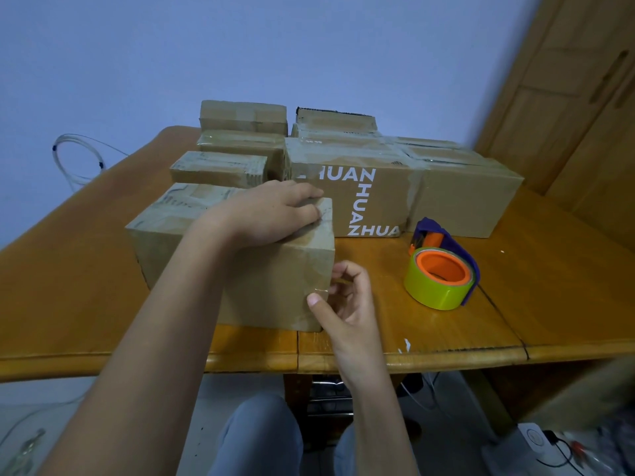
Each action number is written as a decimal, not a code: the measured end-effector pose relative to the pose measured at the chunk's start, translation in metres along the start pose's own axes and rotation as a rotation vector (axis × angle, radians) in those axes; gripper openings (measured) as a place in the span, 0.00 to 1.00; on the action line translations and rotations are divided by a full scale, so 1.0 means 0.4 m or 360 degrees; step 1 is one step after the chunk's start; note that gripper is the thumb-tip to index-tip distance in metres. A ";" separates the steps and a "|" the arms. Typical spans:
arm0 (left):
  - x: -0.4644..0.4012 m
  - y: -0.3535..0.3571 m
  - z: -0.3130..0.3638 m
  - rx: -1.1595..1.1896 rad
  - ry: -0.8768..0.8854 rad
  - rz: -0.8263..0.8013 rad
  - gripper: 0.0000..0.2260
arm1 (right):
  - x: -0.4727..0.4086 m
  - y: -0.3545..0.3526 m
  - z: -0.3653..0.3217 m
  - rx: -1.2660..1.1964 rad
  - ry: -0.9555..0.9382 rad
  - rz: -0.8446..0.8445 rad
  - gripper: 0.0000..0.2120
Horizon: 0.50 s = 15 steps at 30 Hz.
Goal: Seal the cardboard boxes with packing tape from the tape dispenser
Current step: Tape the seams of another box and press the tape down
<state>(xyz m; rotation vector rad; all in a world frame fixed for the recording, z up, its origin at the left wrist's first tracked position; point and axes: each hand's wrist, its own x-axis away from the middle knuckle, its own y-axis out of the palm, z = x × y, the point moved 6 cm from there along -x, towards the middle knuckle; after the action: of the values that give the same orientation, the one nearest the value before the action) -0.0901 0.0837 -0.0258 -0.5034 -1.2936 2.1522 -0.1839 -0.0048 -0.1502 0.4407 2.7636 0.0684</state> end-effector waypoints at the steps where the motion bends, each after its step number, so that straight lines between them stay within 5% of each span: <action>1: 0.001 0.000 0.001 -0.0002 0.0000 0.0003 0.21 | 0.000 -0.001 0.001 0.0002 0.0003 0.0005 0.20; 15: -0.001 -0.002 0.003 -0.0038 0.0020 0.0007 0.21 | -0.001 -0.008 -0.003 0.0117 -0.0079 0.0093 0.18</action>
<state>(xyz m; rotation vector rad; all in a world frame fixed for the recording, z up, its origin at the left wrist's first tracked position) -0.0902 0.0829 -0.0246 -0.5294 -1.3141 2.1360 -0.1849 -0.0082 -0.1493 0.5349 2.7114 -0.0294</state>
